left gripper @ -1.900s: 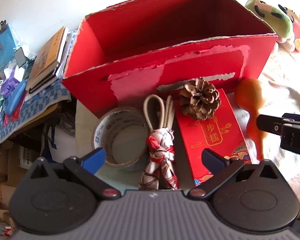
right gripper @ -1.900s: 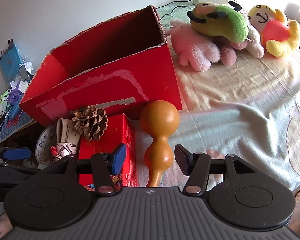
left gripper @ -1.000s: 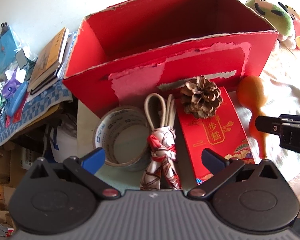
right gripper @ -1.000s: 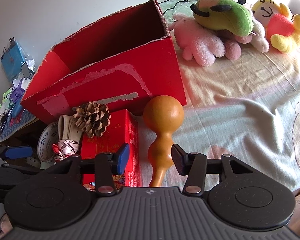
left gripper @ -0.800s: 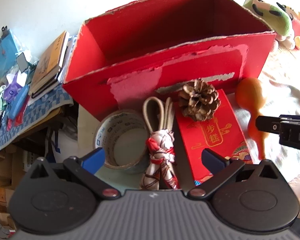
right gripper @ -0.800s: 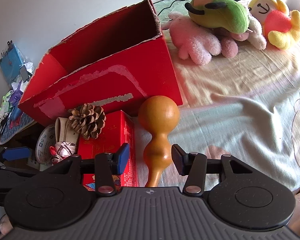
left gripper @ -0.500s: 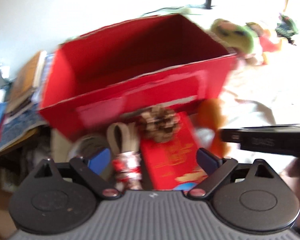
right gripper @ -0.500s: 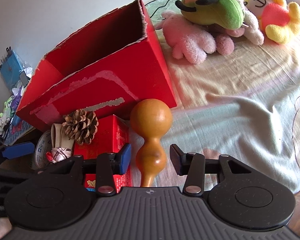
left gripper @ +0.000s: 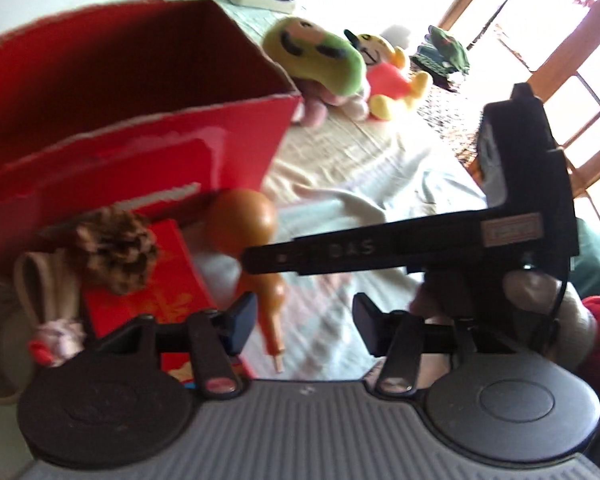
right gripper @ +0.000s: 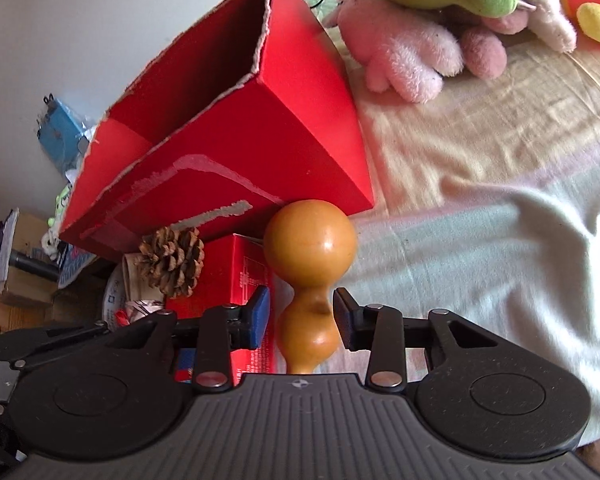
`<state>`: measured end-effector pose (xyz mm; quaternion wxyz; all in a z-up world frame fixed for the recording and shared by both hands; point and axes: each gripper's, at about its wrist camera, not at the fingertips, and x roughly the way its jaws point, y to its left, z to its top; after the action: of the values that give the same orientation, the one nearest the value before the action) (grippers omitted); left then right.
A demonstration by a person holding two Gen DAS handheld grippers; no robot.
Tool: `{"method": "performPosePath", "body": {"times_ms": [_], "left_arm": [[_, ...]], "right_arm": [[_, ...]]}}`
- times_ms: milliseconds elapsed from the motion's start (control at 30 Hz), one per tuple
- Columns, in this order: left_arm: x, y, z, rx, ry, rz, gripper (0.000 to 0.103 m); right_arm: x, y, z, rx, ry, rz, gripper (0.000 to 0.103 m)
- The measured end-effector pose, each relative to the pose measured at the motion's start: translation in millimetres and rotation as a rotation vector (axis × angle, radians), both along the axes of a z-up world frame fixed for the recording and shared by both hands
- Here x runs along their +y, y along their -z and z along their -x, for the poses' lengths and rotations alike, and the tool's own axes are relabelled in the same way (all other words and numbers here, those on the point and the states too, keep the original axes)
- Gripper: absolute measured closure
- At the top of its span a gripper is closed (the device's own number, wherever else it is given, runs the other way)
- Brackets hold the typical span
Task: Organize objects
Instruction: 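Grasp the wooden gourd toy with the right gripper and lift it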
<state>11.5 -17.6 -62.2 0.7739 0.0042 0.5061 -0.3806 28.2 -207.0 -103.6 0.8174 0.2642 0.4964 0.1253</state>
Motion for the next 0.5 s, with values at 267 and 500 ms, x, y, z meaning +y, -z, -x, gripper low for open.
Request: {"method": "performPosePath", "body": {"times_ms": [267, 500], "left_arm": [[-12.2, 22.7, -14.6, 0.043, -0.043, -0.053, 0.055], [-21.9, 42.4, -24.0, 0.06, -0.065, -0.096, 0.054]], "right_arm": [[-1.3, 14.1, -13.5, 0.03, -0.067, -0.014, 0.064], [-3.8, 25.1, -15.3, 0.054, -0.069, -0.044, 0.068]]}}
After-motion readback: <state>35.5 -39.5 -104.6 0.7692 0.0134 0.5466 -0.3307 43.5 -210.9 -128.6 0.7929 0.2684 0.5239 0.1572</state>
